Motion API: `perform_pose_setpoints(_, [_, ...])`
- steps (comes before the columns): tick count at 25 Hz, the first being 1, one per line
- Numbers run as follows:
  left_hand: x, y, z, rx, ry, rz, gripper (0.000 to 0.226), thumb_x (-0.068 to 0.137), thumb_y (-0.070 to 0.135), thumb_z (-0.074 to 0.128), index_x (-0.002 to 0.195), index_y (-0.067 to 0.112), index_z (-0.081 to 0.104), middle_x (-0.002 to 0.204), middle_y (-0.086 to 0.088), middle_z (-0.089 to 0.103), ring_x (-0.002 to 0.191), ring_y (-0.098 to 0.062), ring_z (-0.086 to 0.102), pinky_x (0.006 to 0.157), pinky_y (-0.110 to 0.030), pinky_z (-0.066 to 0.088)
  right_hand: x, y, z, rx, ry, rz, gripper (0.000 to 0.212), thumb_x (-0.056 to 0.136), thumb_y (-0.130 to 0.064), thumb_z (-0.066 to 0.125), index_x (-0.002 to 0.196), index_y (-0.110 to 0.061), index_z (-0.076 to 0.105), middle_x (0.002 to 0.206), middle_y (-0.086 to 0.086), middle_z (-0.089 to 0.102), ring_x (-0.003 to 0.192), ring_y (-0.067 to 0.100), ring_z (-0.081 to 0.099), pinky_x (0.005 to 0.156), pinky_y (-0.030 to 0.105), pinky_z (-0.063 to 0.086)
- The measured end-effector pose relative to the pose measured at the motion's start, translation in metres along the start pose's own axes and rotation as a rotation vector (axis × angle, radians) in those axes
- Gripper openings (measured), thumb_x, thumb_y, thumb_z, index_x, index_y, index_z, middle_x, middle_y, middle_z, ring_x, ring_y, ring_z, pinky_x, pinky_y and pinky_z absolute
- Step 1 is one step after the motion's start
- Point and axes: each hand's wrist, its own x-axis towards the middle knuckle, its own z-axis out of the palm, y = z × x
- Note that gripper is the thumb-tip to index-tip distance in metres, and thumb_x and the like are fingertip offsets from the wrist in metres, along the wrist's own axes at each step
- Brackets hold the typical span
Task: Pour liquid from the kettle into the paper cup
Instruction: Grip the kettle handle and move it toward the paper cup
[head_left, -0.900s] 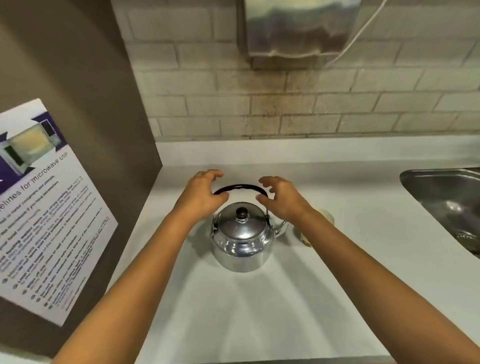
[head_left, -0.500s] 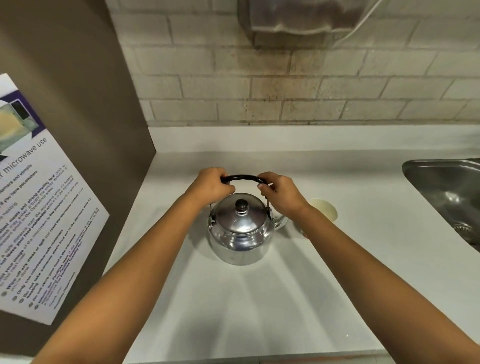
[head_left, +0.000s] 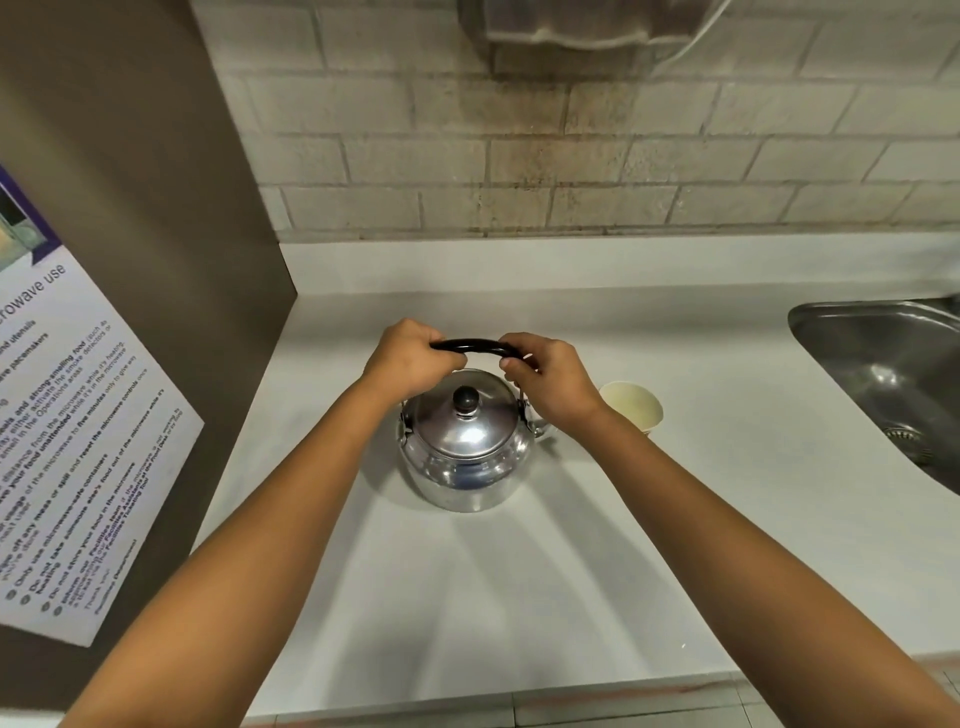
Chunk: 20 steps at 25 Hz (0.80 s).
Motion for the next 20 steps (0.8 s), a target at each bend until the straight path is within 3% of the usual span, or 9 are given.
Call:
perform_pose_setpoints(2, [-0.004,0.002,-0.005,-0.017,0.035,0.009,0.023,0.068,0.017,0.071,0.048,0.017,0.058,0.049,-0.001,0.05,0.05,-0.017,0.047,0.052,-0.023,0.038,-0.004,-0.007,-0.002,0.033,0.006,-0.024,0.024,0.084,-0.01,0.058,0.107,-0.013,0.064,0.075,-0.011,0.058,0.065,0.001,0.054,0.058,0.002,0.04])
perform_pose_setpoints(8, [-0.021,0.019,-0.026,-0.045,0.152,0.057,0.028,0.064,0.015,0.072,0.042,0.018,0.055,0.045,0.0,0.047,0.047,-0.015,0.044,0.05,-0.022,0.036,-0.017,-0.036,-0.01,0.15,0.038,-0.078,0.023,0.082,-0.006,0.06,0.104,-0.016,0.064,0.086,0.001,0.064,0.071,0.008,0.059,0.061,0.002,0.045])
perform_pose_setpoints(13, [-0.033,0.031,-0.042,-0.081,0.221,0.081,0.027,0.063,0.015,0.071,0.041,0.017,0.055,0.042,0.001,0.044,0.045,-0.015,0.041,0.049,-0.021,0.035,-0.044,-0.039,0.004,0.073,0.191,-0.1,0.045,0.077,-0.005,0.063,0.12,-0.014,0.054,0.104,0.002,0.061,0.09,0.017,0.059,0.081,0.027,0.05])
perform_pose_setpoints(16, [-0.036,0.034,-0.047,-0.12,0.252,0.065,0.025,0.062,0.017,0.072,0.042,0.017,0.056,0.044,0.0,0.044,0.047,-0.016,0.042,0.052,-0.023,0.037,-0.062,-0.025,0.018,0.024,0.247,-0.058,0.045,0.078,-0.012,0.063,0.121,-0.014,0.052,0.116,0.009,0.058,0.095,0.018,0.056,0.086,0.031,0.049])
perform_pose_setpoints(20, [-0.039,0.04,-0.042,-0.122,0.263,0.05,0.023,0.063,0.018,0.072,0.044,0.018,0.058,0.045,0.0,0.045,0.047,-0.015,0.043,0.052,-0.024,0.038,-0.075,-0.008,0.023,0.112,0.273,0.025,0.045,0.079,-0.021,0.065,0.122,-0.016,0.052,0.12,0.006,0.05,0.111,0.022,0.052,0.093,0.04,0.048])
